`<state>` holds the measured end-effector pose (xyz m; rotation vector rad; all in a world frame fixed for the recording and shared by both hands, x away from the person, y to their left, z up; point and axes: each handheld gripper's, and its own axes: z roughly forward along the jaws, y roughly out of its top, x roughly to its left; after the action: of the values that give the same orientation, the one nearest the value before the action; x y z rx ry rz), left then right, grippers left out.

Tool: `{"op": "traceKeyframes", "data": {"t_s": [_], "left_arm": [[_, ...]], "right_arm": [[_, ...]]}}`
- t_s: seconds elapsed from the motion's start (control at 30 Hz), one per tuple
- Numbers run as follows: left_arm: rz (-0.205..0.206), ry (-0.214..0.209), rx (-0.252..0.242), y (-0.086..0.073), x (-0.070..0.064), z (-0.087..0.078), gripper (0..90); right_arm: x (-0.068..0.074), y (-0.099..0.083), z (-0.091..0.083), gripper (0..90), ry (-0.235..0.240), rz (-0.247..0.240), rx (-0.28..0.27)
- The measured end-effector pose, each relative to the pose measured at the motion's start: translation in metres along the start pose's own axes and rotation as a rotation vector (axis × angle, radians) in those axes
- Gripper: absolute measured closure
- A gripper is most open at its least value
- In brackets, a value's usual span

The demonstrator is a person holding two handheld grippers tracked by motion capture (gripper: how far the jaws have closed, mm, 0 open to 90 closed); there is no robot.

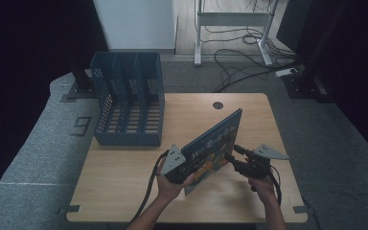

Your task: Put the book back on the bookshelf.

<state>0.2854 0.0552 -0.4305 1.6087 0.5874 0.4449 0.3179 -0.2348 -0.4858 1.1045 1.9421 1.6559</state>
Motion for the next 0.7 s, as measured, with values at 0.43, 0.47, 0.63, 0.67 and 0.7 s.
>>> {"op": "traceKeyframes", "data": {"t_s": [0.43, 0.47, 0.63, 0.67, 0.7], "left_arm": [[-0.028, 0.014, -0.019, 0.01, 0.009, -0.018, 82.1], [-0.028, 0.016, -0.02, 0.011, 0.009, -0.019, 82.1], [-0.04, 0.026, -0.039, 0.016, 0.014, -0.027, 82.1], [-0.04, 0.029, -0.04, 0.017, 0.015, -0.029, 82.0], [-0.037, 0.031, -0.042, 0.019, 0.016, -0.031, 82.0]], "right_arm": [[-0.008, 0.003, -0.011, 41.2, -0.016, 0.034, -0.028], [-0.008, 0.003, -0.011, 41.2, -0.017, 0.034, -0.03], [-0.01, 0.003, -0.013, 41.2, -0.022, 0.042, -0.034], [-0.011, 0.003, -0.013, 41.2, -0.022, 0.042, -0.035], [-0.011, 0.002, -0.013, 41.2, -0.022, 0.043, -0.036]]}}
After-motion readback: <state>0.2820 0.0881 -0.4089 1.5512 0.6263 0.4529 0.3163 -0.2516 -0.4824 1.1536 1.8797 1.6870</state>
